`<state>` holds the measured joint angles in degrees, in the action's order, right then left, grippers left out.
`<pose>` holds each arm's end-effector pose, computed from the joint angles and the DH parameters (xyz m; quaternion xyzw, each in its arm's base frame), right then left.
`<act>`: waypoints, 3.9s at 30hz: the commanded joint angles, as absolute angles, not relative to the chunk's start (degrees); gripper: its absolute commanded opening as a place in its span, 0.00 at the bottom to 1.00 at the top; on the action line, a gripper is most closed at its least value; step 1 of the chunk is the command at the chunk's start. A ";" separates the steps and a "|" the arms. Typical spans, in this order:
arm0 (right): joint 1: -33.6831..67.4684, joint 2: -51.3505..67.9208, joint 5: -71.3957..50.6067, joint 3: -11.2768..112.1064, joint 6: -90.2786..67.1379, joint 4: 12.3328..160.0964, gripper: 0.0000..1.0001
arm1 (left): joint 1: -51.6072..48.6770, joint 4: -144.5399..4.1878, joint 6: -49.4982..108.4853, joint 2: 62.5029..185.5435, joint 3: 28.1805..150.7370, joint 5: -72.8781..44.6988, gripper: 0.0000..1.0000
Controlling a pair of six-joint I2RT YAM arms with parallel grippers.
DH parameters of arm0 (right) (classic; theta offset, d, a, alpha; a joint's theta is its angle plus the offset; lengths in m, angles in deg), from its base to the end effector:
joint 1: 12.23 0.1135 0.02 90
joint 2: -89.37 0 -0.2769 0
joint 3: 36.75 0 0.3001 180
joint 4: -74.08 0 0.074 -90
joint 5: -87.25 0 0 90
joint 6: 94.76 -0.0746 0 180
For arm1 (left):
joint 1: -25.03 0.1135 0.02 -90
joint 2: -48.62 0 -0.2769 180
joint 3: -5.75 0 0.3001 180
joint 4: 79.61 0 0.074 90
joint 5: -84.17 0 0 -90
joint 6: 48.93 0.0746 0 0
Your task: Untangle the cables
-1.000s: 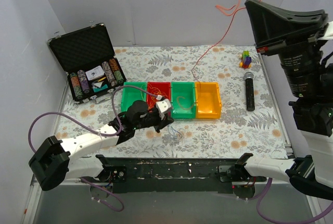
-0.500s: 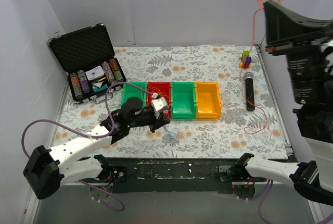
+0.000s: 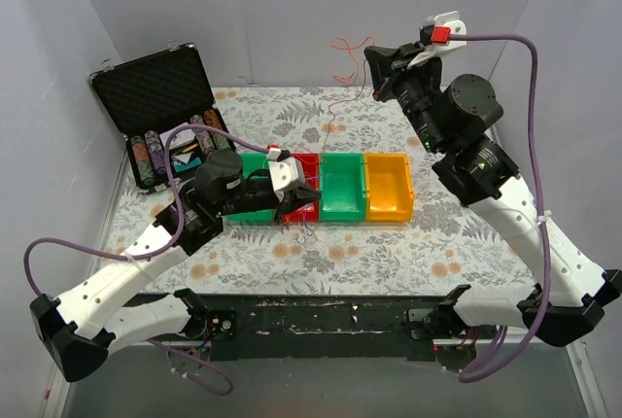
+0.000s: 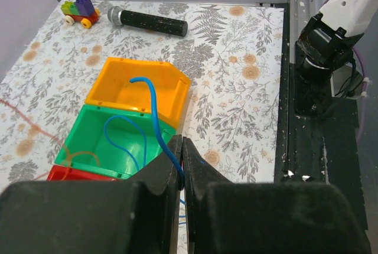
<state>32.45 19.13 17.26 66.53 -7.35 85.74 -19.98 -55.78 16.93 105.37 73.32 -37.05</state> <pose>0.2399 0.2013 0.5902 -0.0654 0.5696 0.2364 0.7845 0.1828 -0.2375 0.3704 0.3012 0.7110 -0.5136 0.3741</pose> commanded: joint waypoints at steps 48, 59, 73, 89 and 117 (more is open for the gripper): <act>22.66 19.93 8.33 45.90 -18.11 72.35 0.01 | -14.08 -53.39 18.31 99.07 75.65 -40.28 0.00; 22.75 18.09 4.02 33.32 -21.72 73.49 0.01 | -13.99 -53.39 18.57 98.54 74.86 -40.28 0.00; 25.03 9.83 0.85 27.08 -24.97 77.97 0.01 | -13.81 -53.83 18.57 98.54 75.03 -40.54 0.00; 26.44 7.18 9.37 29.44 -27.44 85.53 0.31 | -13.81 -53.04 19.19 99.95 77.67 -41.25 0.00; 31.26 41.21 -25.69 -0.35 -15.40 62.60 0.86 | -13.55 -57.61 17.17 102.49 81.01 -35.80 0.00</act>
